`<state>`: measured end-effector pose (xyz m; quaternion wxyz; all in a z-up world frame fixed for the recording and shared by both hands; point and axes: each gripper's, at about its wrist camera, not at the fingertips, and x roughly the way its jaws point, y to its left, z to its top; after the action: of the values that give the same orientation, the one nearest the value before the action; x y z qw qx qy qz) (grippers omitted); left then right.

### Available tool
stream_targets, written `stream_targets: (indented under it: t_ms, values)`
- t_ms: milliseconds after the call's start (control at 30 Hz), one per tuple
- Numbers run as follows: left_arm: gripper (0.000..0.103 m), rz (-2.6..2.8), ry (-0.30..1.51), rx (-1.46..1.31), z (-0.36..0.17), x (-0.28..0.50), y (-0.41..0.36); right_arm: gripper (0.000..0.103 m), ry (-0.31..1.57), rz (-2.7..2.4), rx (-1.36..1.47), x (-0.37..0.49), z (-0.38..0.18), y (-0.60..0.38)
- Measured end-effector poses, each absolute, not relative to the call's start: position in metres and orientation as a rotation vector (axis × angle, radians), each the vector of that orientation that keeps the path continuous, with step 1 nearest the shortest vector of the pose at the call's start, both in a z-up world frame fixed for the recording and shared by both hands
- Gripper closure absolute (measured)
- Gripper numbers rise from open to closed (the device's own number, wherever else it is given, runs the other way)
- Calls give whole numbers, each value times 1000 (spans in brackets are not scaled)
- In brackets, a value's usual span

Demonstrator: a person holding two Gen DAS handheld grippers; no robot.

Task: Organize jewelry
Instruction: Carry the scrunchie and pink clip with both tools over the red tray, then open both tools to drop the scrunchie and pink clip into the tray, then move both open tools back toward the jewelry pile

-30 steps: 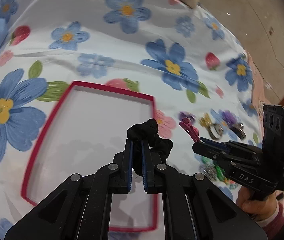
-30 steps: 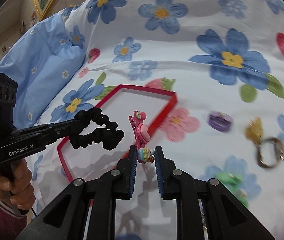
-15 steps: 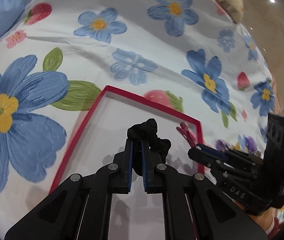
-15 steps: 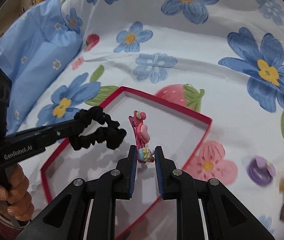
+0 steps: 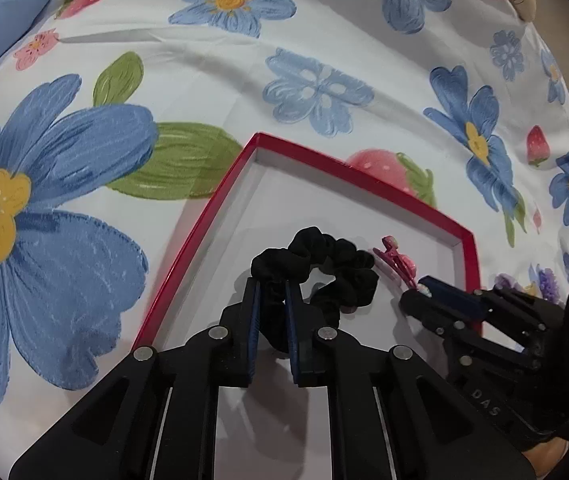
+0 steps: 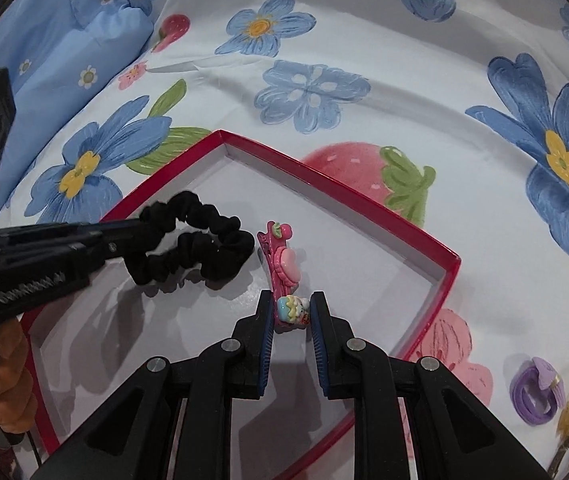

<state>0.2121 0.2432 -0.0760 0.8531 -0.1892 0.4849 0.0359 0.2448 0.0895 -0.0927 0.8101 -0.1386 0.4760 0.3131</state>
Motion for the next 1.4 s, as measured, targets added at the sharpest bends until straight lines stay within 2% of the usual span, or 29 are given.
stream_targets:
  t_ms: [100,267,433,467,567,633,667,867,1033,1400]
  values:
    - [90,86,1030,-399,-79,213,245,84,1019,677,-280,248,-94,88]
    - [80,98,1035,-372,-79,213,241,84,1021,688,-256,249,-94,87]
    - [53,120,1025,-361,-74,209,240,82,1025,697,-224,250,-93,84]
    - [51,124,1020,-364,-72,207,241,82,1027,698,-215,250,-92,83]
    - [47,131,1007,-382,-67,200,244,76,1019,695,-182,249,-87,75]
    - [47,131,994,-397,-62,194,244,65,1013,687,-146,247,-82,66]
    - [47,128,988,-401,-59,190,243,64,1010,688,-125,245,-80,61]
    - [44,114,954,-404,-42,170,229,64,982,706,-12,227,-62,28]
    - [42,87,932,-382,-28,158,209,55,942,681,43,209,-45,-2]
    - [36,-23,921,-350,-9,144,154,54,895,554,123,180,-27,-87]
